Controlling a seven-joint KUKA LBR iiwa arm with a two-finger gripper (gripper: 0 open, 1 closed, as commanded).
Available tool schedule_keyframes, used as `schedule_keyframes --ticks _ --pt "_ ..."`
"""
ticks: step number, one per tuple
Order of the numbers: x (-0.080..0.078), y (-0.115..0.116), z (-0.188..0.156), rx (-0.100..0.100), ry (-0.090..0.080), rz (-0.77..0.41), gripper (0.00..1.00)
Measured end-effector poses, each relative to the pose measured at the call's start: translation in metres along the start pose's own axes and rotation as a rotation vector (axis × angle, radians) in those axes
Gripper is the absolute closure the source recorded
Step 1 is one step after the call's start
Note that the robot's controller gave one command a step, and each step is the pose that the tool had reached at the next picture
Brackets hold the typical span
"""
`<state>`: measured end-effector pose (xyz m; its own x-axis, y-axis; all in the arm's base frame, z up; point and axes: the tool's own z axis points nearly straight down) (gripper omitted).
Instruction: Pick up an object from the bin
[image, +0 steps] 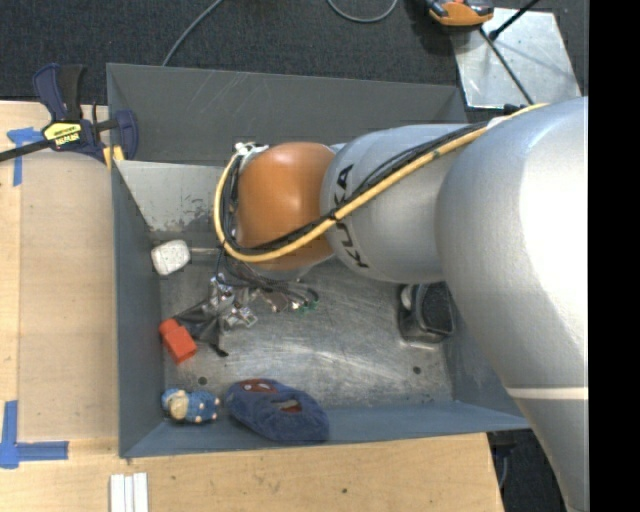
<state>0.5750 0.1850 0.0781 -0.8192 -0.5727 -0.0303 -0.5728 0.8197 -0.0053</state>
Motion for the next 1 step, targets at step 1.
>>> schedule_keyframes --ticks 1 --pt "-0.0291 -0.0054 -0.1275 -0.002 0.017 -0.032 1.0"
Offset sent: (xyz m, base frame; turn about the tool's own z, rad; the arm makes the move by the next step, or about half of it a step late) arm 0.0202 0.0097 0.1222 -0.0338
